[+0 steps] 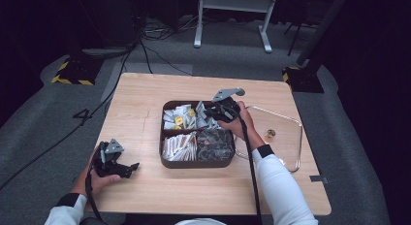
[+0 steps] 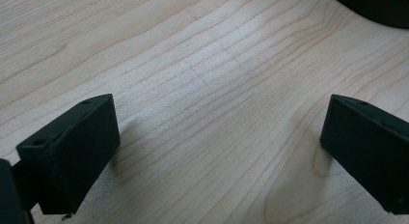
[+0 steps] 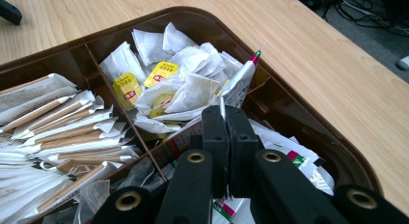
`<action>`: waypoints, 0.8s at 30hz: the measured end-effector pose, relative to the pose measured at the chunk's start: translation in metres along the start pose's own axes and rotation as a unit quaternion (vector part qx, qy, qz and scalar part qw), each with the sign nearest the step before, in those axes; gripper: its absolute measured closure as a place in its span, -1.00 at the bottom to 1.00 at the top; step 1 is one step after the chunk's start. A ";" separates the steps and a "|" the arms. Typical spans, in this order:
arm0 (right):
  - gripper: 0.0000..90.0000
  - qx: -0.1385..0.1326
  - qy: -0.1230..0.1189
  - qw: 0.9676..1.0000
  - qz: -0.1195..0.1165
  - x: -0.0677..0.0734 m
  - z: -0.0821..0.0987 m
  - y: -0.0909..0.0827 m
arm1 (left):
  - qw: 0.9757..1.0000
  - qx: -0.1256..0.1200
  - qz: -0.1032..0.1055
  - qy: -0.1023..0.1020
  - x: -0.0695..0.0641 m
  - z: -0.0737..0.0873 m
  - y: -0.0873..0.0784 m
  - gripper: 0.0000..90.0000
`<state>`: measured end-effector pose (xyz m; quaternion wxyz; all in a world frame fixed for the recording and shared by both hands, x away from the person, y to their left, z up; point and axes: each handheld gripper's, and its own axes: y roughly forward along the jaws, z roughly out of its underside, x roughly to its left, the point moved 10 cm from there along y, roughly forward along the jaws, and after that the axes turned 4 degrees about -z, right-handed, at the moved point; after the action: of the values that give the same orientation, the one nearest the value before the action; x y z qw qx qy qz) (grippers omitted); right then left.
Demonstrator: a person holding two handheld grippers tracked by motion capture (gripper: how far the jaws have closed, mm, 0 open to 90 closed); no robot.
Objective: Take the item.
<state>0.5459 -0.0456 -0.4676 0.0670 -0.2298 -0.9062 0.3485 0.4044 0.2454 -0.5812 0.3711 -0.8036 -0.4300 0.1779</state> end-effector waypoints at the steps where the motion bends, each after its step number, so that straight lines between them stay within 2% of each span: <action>1: 0.98 0.000 0.000 1.000 0.000 0.000 0.000 0.000 | 1.000 0.000 0.000 0.000 0.000 0.000 0.000 -0.99; 14: 0.98 -0.037 -0.001 0.999 -0.007 0.006 -0.003 -0.030 | 1.000 0.000 0.000 0.000 0.000 0.000 0.000 -0.99; 24: 0.98 -0.055 0.003 0.998 -0.007 0.009 0.008 -0.053 | 1.000 0.000 0.000 -0.001 0.000 0.000 0.000 -0.99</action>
<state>0.5162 -0.0804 -0.4390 0.0595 -0.2278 -0.9254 0.2969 0.4043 0.2454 -0.5812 0.3708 -0.8033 -0.4306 0.1783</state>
